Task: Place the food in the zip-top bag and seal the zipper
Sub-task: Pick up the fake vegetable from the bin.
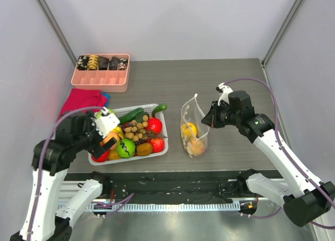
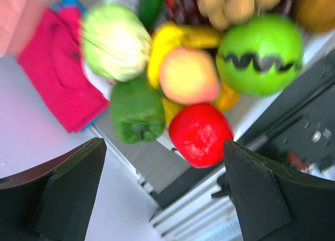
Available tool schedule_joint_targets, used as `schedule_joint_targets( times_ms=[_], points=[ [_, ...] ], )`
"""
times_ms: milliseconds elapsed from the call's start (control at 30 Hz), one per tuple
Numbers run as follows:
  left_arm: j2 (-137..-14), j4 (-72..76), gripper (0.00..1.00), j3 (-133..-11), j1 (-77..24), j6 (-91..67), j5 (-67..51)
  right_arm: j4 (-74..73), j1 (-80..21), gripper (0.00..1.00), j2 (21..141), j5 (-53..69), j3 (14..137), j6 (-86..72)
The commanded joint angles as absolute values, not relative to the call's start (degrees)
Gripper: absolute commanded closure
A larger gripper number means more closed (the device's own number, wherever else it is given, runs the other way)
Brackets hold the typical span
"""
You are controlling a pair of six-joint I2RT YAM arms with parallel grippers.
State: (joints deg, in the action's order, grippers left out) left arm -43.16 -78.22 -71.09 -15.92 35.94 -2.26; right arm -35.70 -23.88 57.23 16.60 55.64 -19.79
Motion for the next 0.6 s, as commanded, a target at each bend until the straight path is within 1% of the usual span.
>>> schedule_joint_targets(
  times_ms=[0, 33, 100, 200, 400, 567],
  points=[
    [-44.20, -90.47, 0.00, -77.78, -15.64, 24.63, -1.62, -35.07, -23.91, 0.99, 56.34, 16.52, 56.78, -19.51],
    [-45.25, -90.27, 0.00, -77.96, -15.64, 19.82, -0.36, -34.98, -23.99, 0.99, 56.42, 16.61, 56.95, -19.51],
    [-47.71, -89.91, 0.00, -79.01, -15.64, 15.49, 5.25, -35.07, -23.99, 0.99, 56.60, 16.52, 57.22, -19.51],
    [-51.76, -89.91, 0.00, -81.29, -15.64, 7.84, 5.98, -35.07, -23.99, 0.99, 56.51, 16.44, 57.39, -19.60],
    [-58.09, -89.65, 0.00, -82.44, -9.24, 7.65, 4.48, -35.24, -23.91, 0.99, 56.16, 16.26, 57.04, -19.69],
    [-63.97, -91.31, 0.00, -82.09, -3.26, 9.66, 0.36, -35.24, -23.91, 0.99, 56.07, 16.26, 56.95, -19.78]
  ],
)
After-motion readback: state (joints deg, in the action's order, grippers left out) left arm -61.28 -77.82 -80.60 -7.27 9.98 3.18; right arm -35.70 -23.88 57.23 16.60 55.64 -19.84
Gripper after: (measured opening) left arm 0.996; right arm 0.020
